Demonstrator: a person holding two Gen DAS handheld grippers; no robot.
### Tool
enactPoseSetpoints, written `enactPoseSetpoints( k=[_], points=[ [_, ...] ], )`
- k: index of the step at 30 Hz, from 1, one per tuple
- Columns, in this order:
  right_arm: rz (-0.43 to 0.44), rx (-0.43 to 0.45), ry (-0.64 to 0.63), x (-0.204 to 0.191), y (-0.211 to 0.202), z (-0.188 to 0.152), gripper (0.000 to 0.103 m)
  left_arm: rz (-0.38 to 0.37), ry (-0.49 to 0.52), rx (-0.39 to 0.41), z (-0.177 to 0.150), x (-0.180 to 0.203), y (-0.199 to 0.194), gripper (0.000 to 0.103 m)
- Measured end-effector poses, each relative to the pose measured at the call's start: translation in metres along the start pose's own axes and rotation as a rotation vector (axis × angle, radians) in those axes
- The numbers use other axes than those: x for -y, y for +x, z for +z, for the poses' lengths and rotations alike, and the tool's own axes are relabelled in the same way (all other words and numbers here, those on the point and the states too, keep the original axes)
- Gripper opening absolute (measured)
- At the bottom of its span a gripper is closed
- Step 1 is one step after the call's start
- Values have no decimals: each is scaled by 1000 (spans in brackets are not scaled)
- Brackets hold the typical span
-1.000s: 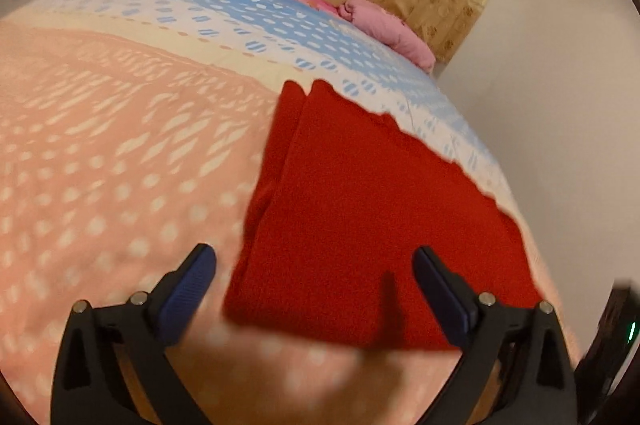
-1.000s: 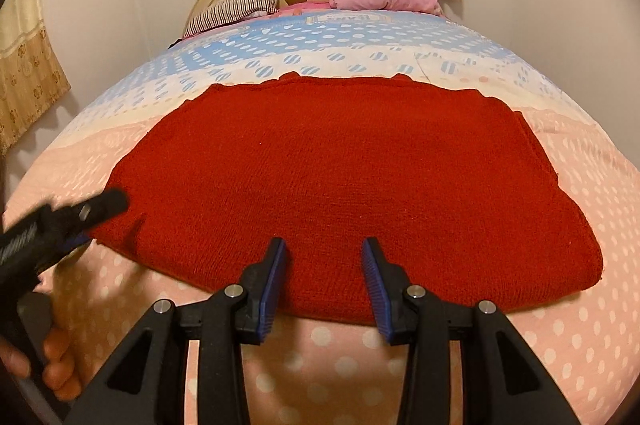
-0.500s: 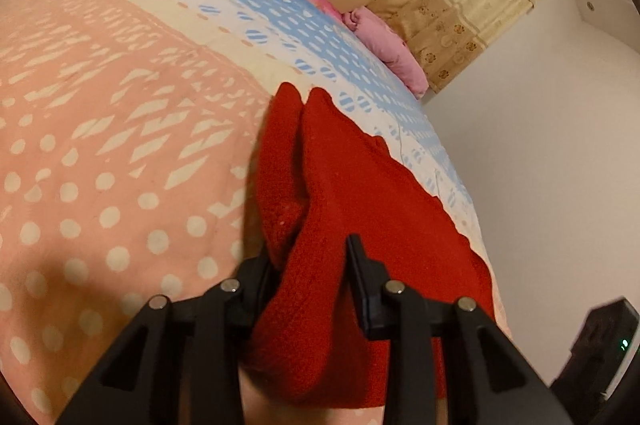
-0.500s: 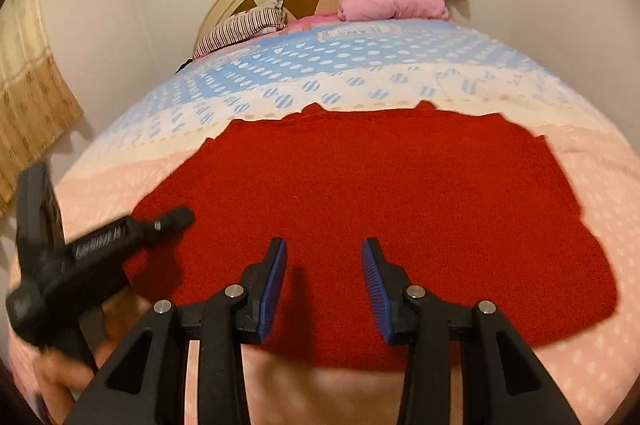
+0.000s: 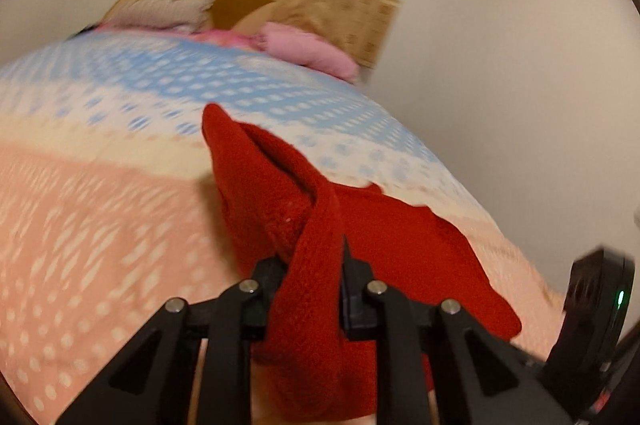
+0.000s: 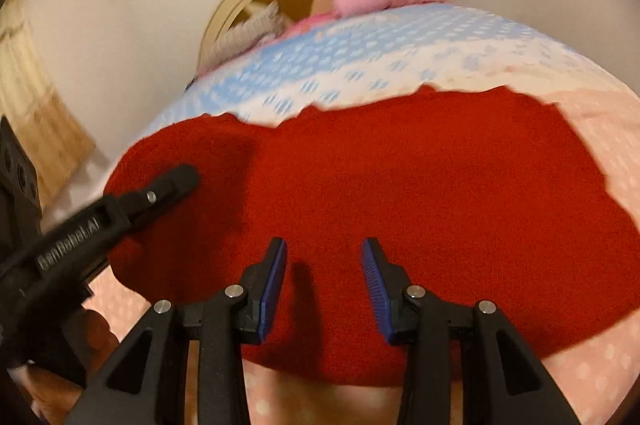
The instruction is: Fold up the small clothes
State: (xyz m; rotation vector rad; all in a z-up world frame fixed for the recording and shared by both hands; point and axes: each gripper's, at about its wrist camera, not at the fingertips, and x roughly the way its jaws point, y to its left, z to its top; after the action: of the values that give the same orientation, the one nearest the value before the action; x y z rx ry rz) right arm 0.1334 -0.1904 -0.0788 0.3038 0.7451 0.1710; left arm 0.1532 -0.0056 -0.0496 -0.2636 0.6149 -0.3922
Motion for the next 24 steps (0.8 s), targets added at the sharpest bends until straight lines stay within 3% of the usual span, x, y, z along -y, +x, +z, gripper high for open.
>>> enactPoseSetpoints(
  k=[5,7,9,14,18,21,24],
  points=[
    [-60,10,77,39,-17,3,41,-87,113,-72,-12,36,22,19],
    [-79,13,114,56,-19,-2,41,-99,124,-118,-20,41,35,19],
    [-41,12,159,66,-20,-6,41,-82,128,-166,-26,43,47,19],
    [-46,-4,136,61,-15,-4,44,-109,92,-173,-23,37,49,19],
    [81,1,205,70,-19,13,46,-122,81,-166,-27,39,46,19],
    [144,-20,214,71,-11,40,59,-123,81,-163,-30,42,49,19],
    [197,-61,211,68,12,65,60,-126,79,-160,-31,43,49,19]
  ],
)
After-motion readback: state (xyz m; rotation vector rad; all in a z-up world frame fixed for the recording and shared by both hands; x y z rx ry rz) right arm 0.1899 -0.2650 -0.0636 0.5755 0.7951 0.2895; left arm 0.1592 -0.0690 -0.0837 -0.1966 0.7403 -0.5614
